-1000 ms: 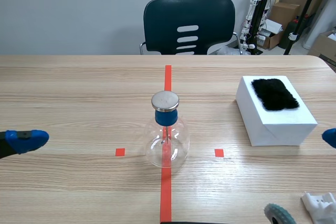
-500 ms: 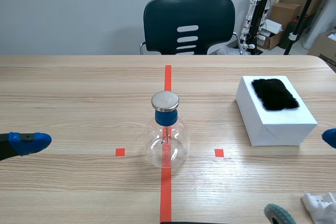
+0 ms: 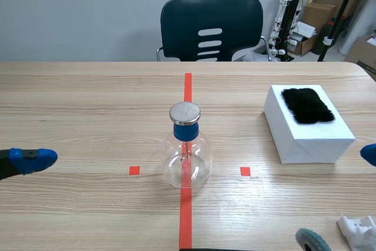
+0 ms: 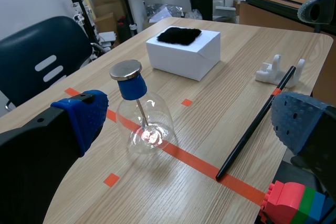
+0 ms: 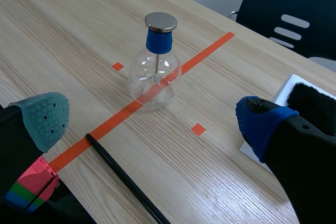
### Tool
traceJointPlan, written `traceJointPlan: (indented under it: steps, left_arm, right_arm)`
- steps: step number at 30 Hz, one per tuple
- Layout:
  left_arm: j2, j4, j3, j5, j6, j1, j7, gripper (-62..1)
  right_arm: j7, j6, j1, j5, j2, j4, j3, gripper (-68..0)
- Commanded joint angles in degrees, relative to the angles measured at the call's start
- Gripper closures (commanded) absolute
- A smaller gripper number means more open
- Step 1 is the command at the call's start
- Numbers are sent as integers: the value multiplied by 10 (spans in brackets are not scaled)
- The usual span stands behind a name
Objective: Do the electroscope experiment. return to the home posture
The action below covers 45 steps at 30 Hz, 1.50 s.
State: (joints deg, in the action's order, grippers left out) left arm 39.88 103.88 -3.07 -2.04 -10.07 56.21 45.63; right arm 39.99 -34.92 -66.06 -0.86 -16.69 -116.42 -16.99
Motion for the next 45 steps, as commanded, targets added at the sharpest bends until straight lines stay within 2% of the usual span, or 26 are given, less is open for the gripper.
traceJointPlan:
  steps: [1, 34, 40, 42, 45]
  left_arm:
    - [-1, 8, 0, -3, 1, 1, 8, -623]
    - [1, 8, 0, -4, 1, 5, 9, -623]
    - [-28, 8, 1, -5, 5, 16, 8, -623]
    - [-44, 8, 1, -16, 5, 19, 8, -623]
    - [-70, 8, 1, -51, 6, 26, 9, -623]
  right_arm:
    - [9, 0, 4, -8, -3, -9, 0, -679]
    - [9, 0, 4, -9, -3, -9, 0, -679]
    - [9, 0, 4, -9, -3, -9, 0, -679]
    - [9, 0, 4, -9, -3, -9, 0, -679]
    - [9, 0, 4, -9, -3, -9, 0, -679]
